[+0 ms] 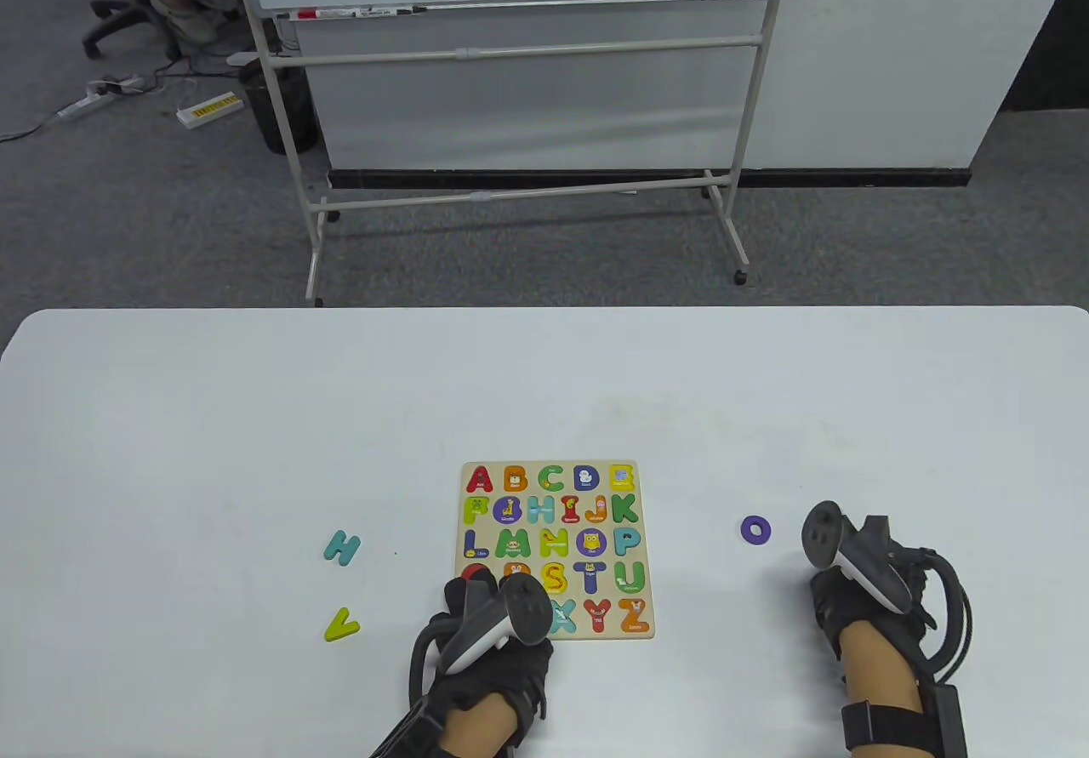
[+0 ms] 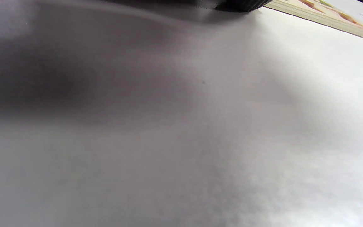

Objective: Hold alphabet puzzle board and insert letter blocks into matching slots

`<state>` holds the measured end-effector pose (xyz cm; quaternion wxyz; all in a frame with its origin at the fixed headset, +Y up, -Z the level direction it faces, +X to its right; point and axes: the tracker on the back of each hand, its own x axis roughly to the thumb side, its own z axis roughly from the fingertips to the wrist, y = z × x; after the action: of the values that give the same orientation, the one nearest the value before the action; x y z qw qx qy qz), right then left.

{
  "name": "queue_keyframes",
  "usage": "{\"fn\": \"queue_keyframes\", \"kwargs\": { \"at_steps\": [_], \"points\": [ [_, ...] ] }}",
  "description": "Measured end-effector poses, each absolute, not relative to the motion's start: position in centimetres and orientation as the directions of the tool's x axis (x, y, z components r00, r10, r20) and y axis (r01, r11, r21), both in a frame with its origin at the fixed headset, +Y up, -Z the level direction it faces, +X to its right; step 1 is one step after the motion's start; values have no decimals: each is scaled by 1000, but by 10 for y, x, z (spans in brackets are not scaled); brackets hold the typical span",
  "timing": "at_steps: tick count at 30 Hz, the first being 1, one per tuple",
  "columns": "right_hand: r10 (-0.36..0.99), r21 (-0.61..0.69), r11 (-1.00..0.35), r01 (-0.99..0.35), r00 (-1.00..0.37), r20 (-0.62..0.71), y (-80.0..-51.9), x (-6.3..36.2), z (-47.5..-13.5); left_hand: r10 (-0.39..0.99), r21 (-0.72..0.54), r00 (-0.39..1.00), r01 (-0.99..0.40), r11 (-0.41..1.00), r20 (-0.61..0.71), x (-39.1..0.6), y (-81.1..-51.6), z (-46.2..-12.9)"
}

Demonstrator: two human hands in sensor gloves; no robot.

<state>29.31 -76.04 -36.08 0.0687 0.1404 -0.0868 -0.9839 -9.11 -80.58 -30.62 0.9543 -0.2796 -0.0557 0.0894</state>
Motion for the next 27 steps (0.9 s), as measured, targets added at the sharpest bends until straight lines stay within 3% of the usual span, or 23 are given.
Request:
{"fn": "queue_keyframes", "kwargs": {
  "at_steps": [7,14,21,27],
  "points": [
    [-145,135,-985,109,-946,-290,-763,291,-361,202,-543,978,-139,828,57,-91,-806,-306],
    [6,94,-995,-35,-957,-291,-756,290,-361,202,-544,978,-140,827,57,-91,-806,-306],
    [56,19,-998,-60,-984,-172,-734,245,-367,204,-542,977,-141,829,57,-91,-806,-306],
    [73,-18,-997,-73,-996,-41,-723,179,-371,206,-544,977,-143,827,57,-91,-806,-306]
  ]
}}
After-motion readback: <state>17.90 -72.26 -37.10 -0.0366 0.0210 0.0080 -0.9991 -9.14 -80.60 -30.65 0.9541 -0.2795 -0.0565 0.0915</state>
